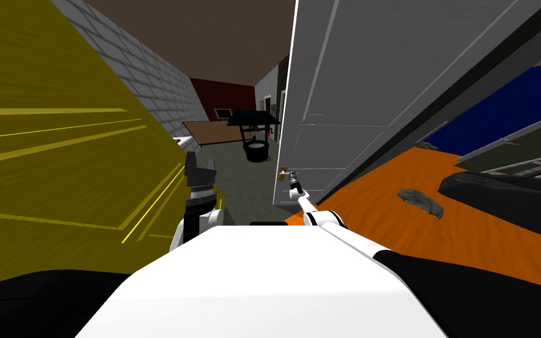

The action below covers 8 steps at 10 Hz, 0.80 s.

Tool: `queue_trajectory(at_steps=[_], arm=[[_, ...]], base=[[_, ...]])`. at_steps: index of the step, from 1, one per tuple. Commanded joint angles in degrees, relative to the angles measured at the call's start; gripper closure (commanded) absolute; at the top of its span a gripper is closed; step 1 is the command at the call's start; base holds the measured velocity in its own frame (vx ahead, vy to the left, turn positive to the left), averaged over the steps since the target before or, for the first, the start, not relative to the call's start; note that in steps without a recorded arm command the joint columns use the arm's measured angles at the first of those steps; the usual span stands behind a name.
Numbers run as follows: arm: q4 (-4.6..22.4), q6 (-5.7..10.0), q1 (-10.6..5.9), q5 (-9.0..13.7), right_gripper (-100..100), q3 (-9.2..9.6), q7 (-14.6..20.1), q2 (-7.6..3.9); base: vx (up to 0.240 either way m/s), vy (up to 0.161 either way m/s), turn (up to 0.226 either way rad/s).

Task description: Push the door open

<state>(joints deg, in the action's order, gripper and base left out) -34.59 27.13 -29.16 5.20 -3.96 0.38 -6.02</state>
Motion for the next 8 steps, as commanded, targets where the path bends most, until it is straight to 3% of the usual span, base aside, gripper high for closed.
queue_trajectory(at_steps=[1, 8], arm=[[-0.4, -0.13, 0.08, 0.3, 100, -1.24, -0.6, -0.27], [-0.2, -0.01, 0.36, 1.2, 100, -4.25, -1.7, -0.64]], base=[[0.122, 0.085, -0.048], [0.124, 0.120, -0.060]])
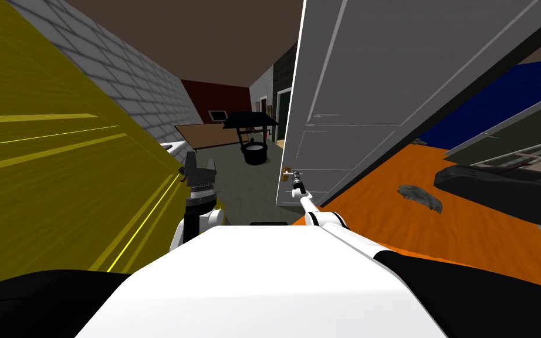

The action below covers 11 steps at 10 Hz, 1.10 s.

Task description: Push the door open

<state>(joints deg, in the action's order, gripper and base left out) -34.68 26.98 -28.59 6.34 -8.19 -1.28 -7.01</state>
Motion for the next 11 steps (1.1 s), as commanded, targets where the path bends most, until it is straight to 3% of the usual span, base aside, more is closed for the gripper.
queue_trajectory(at_steps=[1, 11], arm=[[0.0, 0.00, 0.00, 0.0, 100, 0.00, 0.0, 0.00], [0.6, 0.43, 0.63, 1.9, 100, -5.19, -1.9, -2.41]], base=[[0.054, 0.042, -0.049], [0.172, 0.069, -0.052]])
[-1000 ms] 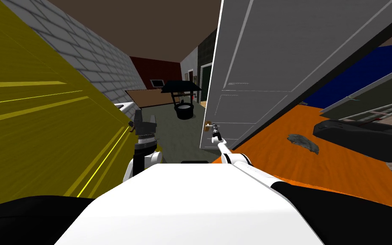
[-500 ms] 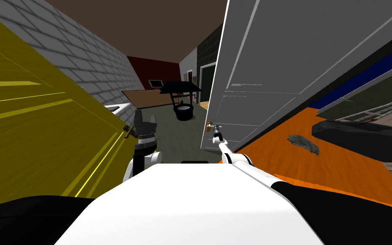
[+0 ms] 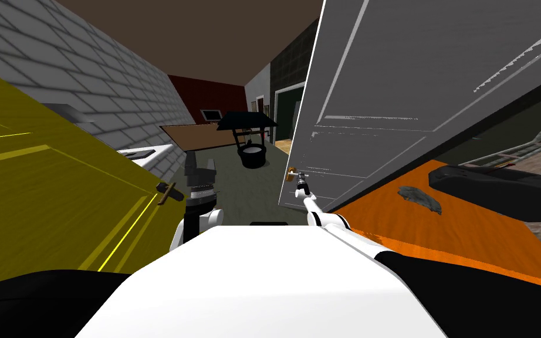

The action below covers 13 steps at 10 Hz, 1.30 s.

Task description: Push the door open

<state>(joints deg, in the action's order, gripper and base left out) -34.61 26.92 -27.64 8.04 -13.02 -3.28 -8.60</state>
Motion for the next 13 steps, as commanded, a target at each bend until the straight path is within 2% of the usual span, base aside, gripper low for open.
queue_trajectory(at_steps=[1, 6, 7, 8, 11, 13], arm=[[0.5, 0.53, -0.23, 0.4, 100, -0.97, -0.1, -1.08], [0.9, 0.73, 0.19, 1.5, 100, -4.07, -1.2, -2.44], [0.9, 0.73, 0.19, 1.5, 100, -4.07, -1.2, -2.44], [1.0, 0.79, 0.31, 1.8, 100, -4.98, -1.6, -2.83], [1.1, 0.84, 0.42, 2.1, 100, -5.84, -1.9, -3.21], [1.2, 0.93, 0.60, 2.6, 100, -7.17, -2.4, -3.79]], base=[[0.193, 0.101, -0.058], [0.196, 0.088, -0.067], [0.137, 0.070, -0.042], [0.128, 0.084, -0.049], [0.130, 0.065, -0.044], [0.181, 0.088, -0.068]])
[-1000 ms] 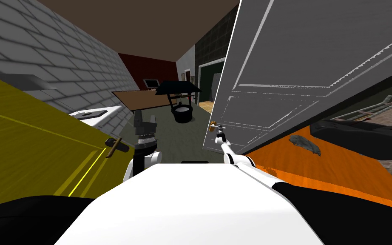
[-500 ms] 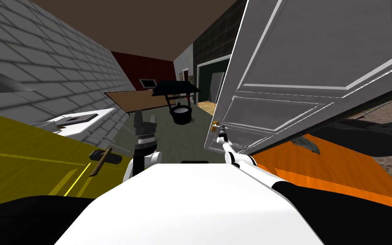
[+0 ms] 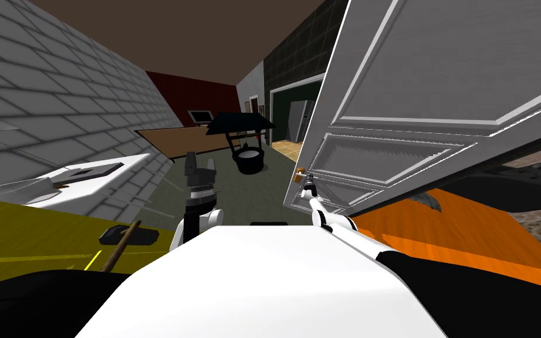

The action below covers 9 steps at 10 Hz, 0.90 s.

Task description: Push the door open

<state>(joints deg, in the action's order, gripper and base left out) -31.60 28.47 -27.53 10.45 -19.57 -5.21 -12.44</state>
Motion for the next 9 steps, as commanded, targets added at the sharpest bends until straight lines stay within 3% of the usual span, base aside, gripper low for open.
queue_trajectory(at_steps=[1, 6, 9], arm=[[-1.8, -0.63, 0.49, 0.2, 100, -0.62, -0.5, 0.05], [-1.5, -0.48, 0.81, 1.0, 100, -3.00, -1.4, -0.99], [-2.2, -0.78, 1.69, 1.5, 100, -4.24, -1.9, -1.58]], base=[[0.126, 0.068, -0.050], [0.156, 0.081, -0.057], [0.124, 0.022, -0.047]])
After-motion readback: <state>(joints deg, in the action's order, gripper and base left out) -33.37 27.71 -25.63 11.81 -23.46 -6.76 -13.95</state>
